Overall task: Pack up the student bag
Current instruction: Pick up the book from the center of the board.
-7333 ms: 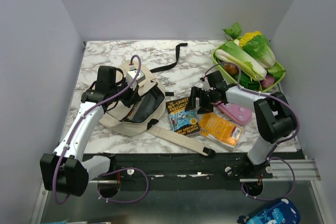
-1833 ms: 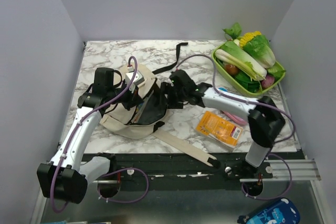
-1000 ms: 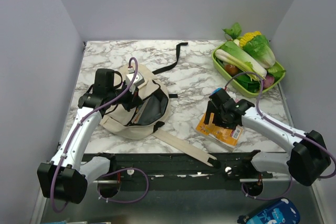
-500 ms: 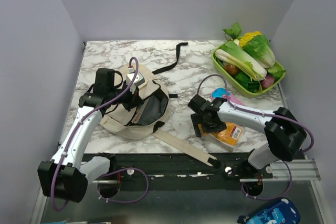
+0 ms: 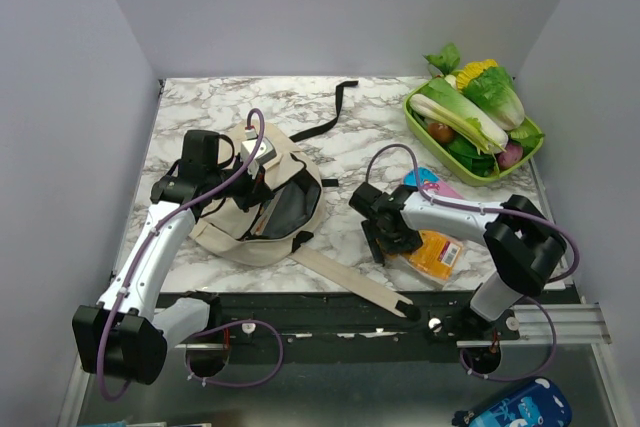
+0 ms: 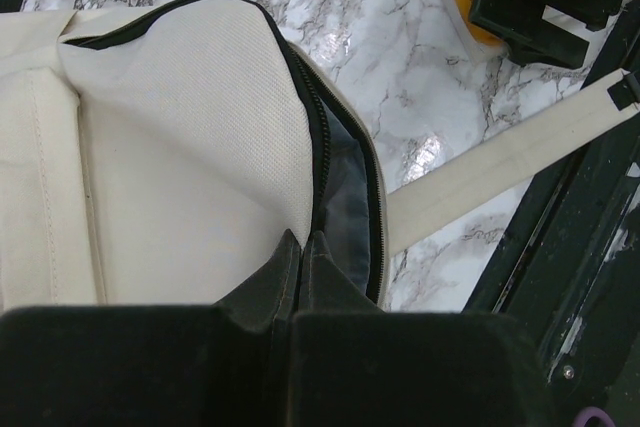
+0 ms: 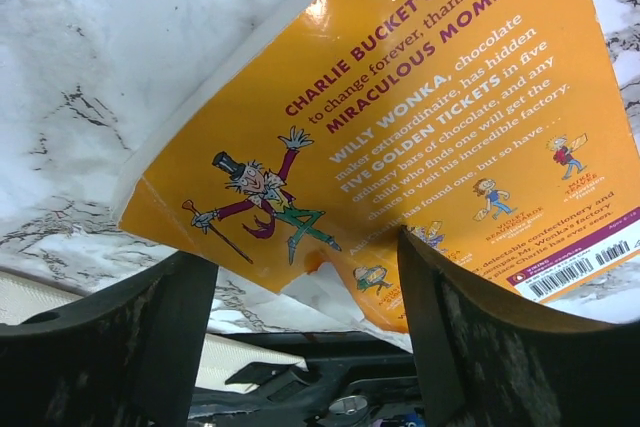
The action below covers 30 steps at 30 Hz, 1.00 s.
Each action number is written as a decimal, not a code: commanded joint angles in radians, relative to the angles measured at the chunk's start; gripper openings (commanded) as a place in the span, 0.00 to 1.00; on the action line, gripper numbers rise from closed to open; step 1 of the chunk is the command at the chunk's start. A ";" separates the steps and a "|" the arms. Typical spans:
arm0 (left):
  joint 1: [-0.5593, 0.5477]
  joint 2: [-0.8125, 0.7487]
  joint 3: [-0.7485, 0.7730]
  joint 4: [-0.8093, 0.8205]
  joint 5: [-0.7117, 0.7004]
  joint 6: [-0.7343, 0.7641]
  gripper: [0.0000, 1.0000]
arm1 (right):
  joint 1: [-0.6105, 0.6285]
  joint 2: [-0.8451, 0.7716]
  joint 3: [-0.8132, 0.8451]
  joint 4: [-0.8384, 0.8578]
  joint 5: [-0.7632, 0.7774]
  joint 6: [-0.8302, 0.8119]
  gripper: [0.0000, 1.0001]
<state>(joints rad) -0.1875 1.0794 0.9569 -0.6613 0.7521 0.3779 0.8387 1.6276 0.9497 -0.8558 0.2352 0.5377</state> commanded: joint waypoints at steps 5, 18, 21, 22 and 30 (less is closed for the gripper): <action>-0.006 0.002 0.016 0.005 0.027 0.019 0.00 | 0.007 0.094 -0.014 0.104 -0.099 -0.018 0.34; -0.006 -0.009 0.013 -0.001 0.023 0.010 0.00 | 0.008 0.032 0.176 0.155 -0.231 -0.054 0.00; -0.006 -0.010 0.014 -0.001 0.024 0.007 0.00 | 0.008 -0.015 0.251 0.170 -0.295 -0.056 0.00; -0.006 -0.010 0.014 -0.001 0.024 0.006 0.00 | 0.007 -0.055 0.271 0.179 -0.309 -0.055 0.01; -0.006 -0.018 0.005 0.003 0.023 -0.002 0.00 | 0.000 -0.250 0.348 0.288 -0.470 -0.018 0.01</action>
<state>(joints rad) -0.1875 1.0817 0.9569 -0.6685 0.7517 0.3767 0.8413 1.4540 1.2537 -0.6670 -0.0864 0.4961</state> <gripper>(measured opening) 0.010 0.023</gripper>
